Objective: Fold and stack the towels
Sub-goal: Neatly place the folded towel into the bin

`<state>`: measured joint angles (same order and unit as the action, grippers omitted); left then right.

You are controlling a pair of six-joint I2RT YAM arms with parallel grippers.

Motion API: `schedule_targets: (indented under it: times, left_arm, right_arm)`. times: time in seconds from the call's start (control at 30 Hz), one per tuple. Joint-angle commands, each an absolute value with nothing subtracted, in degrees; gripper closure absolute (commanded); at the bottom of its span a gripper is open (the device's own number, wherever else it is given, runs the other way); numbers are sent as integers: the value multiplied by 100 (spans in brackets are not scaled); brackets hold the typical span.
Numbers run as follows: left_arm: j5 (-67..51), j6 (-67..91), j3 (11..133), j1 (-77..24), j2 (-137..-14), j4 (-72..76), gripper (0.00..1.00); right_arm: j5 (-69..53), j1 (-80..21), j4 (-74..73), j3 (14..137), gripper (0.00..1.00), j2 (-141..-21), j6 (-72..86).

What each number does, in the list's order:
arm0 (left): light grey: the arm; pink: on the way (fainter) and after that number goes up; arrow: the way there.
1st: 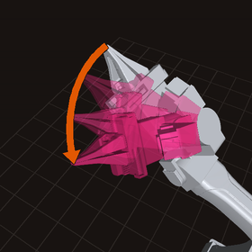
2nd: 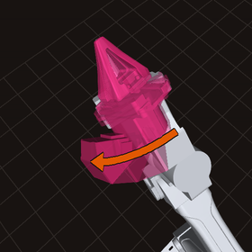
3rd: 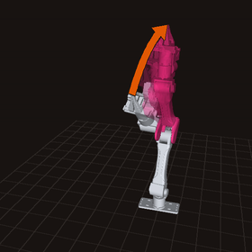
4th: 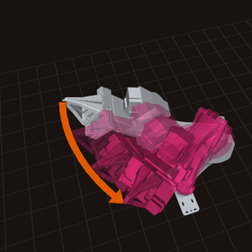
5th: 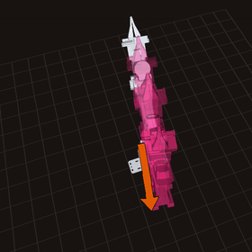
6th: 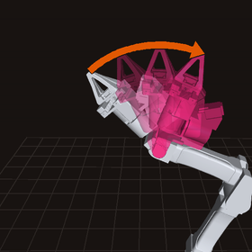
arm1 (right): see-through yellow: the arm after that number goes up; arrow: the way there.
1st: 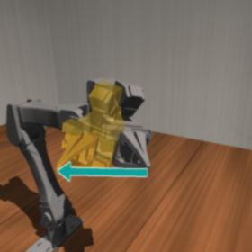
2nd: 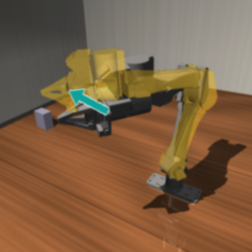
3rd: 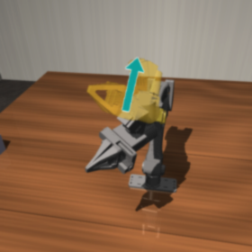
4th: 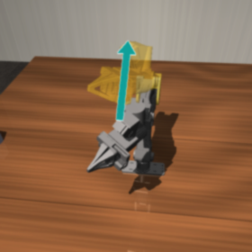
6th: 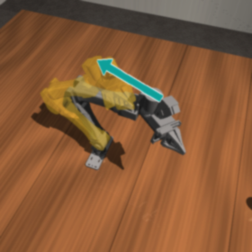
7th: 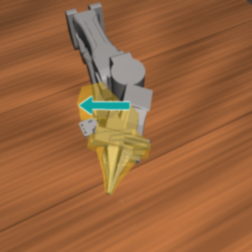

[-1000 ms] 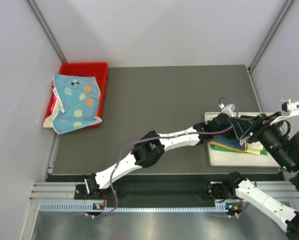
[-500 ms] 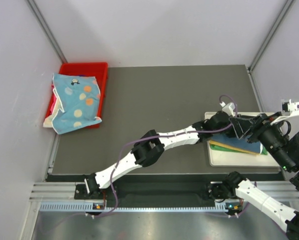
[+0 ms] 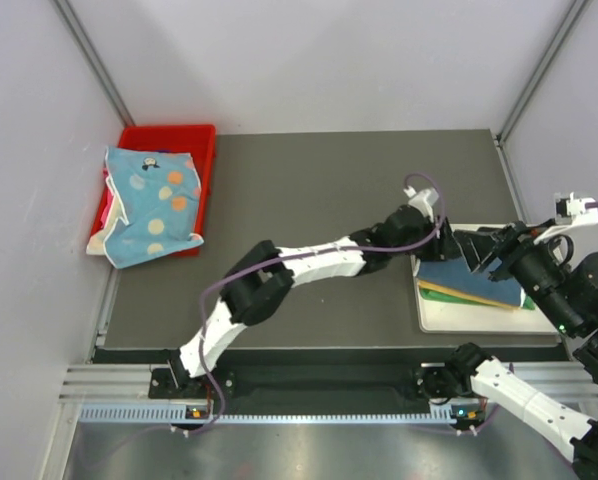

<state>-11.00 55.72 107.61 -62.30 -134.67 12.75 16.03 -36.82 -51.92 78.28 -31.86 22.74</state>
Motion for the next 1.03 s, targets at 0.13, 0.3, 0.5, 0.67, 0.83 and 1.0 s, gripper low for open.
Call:
schedule_targets:
  times: [0.13, 0.3, 0.5, 0.67, 0.83, 1.0]
  left_arm:
    - [-239, 5002, 8124, -5591, -10596, 1381, 46]
    - [1077, 4553, 7164, -5432, -9327, -7, 46]
    - [1924, 4254, 6338, -5247, -7956, -1554, 45]
    - [1837, 3999, 5915, -4905, -7217, -2012, 44]
    - [1627, 3762, 5880, -4685, -6953, -2224, 44]
    - [1407, 3621, 5950, -4614, -6873, -2276, 44]
  right_arm:
    - [1477, -3639, -4518, 7287, 36, -3489, 2417]
    - [1143, -3639, -3852, 6593, 23, -3700, 2470]
    - [932, -3639, -2981, 5548, 0, -3770, 2488]
    - [1580, -3639, -2681, 4905, 0, -3779, 2504]
    - [2161, -3630, -2417, 4430, 0, -3524, 2523]
    - [2548, -3639, -2365, 4579, 0, -3621, 2452]
